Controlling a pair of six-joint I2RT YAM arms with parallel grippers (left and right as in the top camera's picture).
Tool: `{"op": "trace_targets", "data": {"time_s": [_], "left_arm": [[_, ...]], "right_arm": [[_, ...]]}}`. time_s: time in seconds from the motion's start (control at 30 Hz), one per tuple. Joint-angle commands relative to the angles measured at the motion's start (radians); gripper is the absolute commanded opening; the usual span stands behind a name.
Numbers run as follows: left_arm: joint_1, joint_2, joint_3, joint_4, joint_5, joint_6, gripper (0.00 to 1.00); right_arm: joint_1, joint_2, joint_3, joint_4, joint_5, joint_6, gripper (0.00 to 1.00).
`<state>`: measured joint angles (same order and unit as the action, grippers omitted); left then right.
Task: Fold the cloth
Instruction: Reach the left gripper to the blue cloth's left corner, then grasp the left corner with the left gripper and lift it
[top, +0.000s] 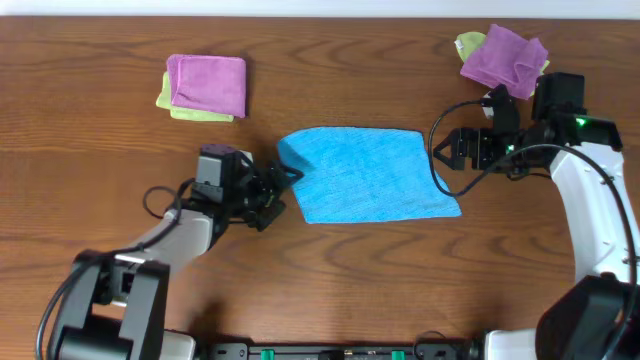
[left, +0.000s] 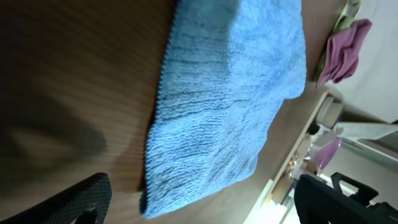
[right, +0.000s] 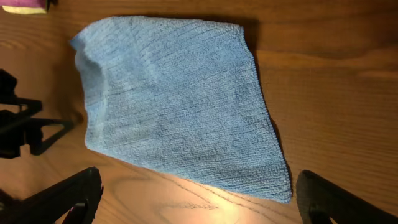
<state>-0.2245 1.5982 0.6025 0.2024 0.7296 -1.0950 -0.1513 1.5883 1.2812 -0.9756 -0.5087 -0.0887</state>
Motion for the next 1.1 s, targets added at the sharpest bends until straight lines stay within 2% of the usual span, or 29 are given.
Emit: {"op": "trace_targets", "data": {"time_s": [0.0, 0.4, 0.5, 0.7, 0.8, 0.83, 1.07], "left_arm": [[-0.032, 0.044, 0.013, 0.033, -0.001, -0.063, 0.95], [-0.124, 0.102, 0.013, 0.079, -0.027, -0.142, 0.95], [-0.153, 0.102, 0.013, 0.102, -0.059, -0.163, 1.00], [-0.176, 0.102, 0.013, 0.185, -0.082, -0.204, 0.32], [-0.175, 0.102, 0.013, 0.224, -0.082, -0.223, 0.10], [-0.175, 0.102, 0.013, 0.237, -0.082, -0.233, 0.06], [-0.167, 0.101, 0.015, 0.344, -0.018, -0.343, 0.06]], "right_arm": [[0.008, -0.011, -0.001, -0.001, -0.020, -0.017, 0.99], [0.008, -0.011, -0.001, -0.001, -0.019, -0.017, 0.99], [0.008, -0.011, -0.001, -0.001, -0.019, -0.017, 0.99], [0.008, -0.011, -0.001, -0.004, -0.019, -0.017, 0.99], [0.008, -0.011, -0.001, -0.004, -0.019, -0.017, 0.99], [0.008, -0.011, -0.001, -0.004, -0.018, -0.018, 0.99], [0.008, -0.011, -0.023, -0.009, 0.075, -0.013, 0.99]]}}
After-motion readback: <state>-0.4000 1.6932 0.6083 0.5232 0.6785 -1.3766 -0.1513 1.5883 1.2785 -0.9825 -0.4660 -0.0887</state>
